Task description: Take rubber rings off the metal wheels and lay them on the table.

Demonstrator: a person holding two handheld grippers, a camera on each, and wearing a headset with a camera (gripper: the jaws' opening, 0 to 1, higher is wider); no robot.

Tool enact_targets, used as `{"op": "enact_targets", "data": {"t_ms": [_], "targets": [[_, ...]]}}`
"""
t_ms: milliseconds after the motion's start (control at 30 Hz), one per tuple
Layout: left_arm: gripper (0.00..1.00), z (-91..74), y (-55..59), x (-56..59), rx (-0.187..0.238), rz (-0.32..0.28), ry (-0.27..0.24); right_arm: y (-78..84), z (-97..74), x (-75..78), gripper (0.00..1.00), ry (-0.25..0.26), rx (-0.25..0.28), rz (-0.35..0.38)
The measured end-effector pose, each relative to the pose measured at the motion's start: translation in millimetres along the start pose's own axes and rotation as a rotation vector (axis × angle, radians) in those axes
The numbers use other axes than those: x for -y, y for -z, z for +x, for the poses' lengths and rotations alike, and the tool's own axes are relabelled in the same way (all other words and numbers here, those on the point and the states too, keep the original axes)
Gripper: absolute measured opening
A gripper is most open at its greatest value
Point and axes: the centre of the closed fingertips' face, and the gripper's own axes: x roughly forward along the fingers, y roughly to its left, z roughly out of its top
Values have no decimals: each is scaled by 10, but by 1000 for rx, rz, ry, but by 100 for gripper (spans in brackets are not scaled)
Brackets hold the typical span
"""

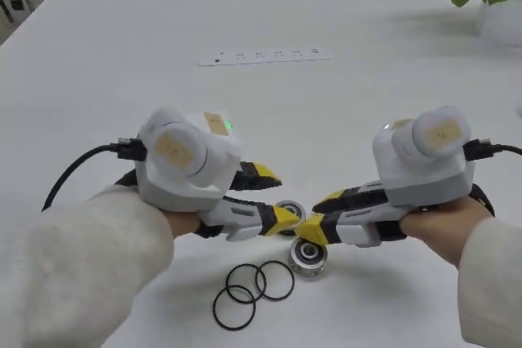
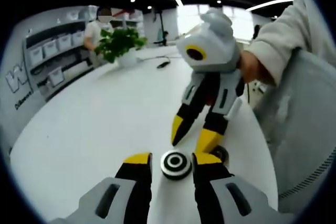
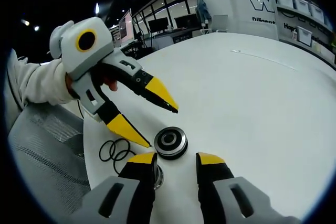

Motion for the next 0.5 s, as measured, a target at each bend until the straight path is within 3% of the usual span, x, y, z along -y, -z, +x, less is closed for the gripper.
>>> {"op": "enact_targets", "data": {"t_ms": [200,500], "targets": [[24,60,85,26,-34,36,4,-10,17,-44,25,-7,0,-36],[15,93,125,37,-36,-2,10,2,47,-4,21,1,-11,-63]]}}
